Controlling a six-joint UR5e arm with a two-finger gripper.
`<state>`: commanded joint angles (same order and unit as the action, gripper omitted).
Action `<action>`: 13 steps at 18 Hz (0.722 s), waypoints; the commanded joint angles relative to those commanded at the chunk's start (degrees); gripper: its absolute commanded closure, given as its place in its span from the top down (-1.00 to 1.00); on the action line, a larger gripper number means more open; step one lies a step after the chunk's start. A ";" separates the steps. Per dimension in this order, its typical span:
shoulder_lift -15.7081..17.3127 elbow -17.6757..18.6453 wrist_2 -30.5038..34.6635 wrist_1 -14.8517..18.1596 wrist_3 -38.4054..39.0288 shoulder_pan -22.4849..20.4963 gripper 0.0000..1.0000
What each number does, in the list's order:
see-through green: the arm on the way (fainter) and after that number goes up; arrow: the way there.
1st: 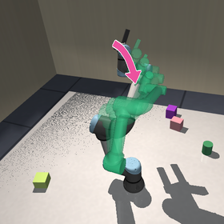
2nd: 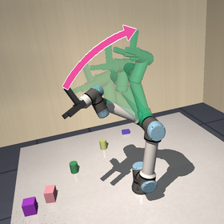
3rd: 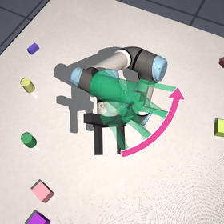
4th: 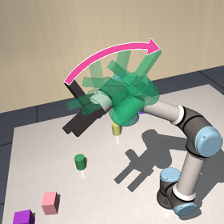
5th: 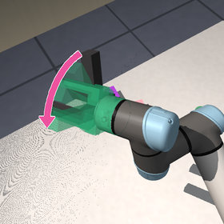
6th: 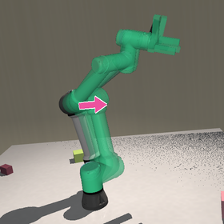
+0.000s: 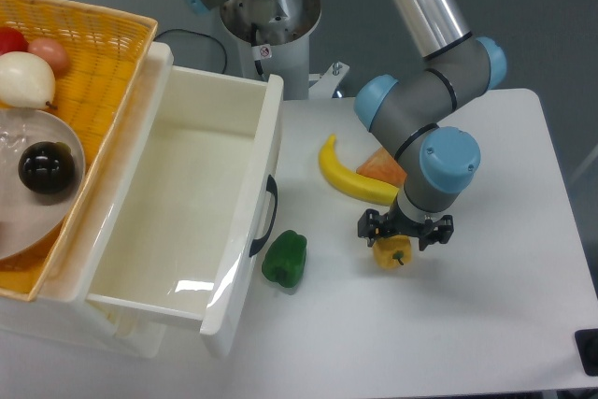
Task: Pick up the yellow pepper
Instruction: 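Lower the open gripper around the yellow pepper and close it, then lift the grasped yellow pepper up off the table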
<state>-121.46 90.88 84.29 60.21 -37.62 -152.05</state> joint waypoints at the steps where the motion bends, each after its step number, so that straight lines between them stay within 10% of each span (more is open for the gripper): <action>1: 0.00 0.00 0.00 0.00 0.00 0.09 0.69; 8: 0.09 0.00 0.00 0.26 0.00 0.26 -0.18; 13: 1.40 -0.96 0.00 0.17 -0.35 0.97 -0.22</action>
<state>-120.06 89.92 84.29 60.38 -37.97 -151.08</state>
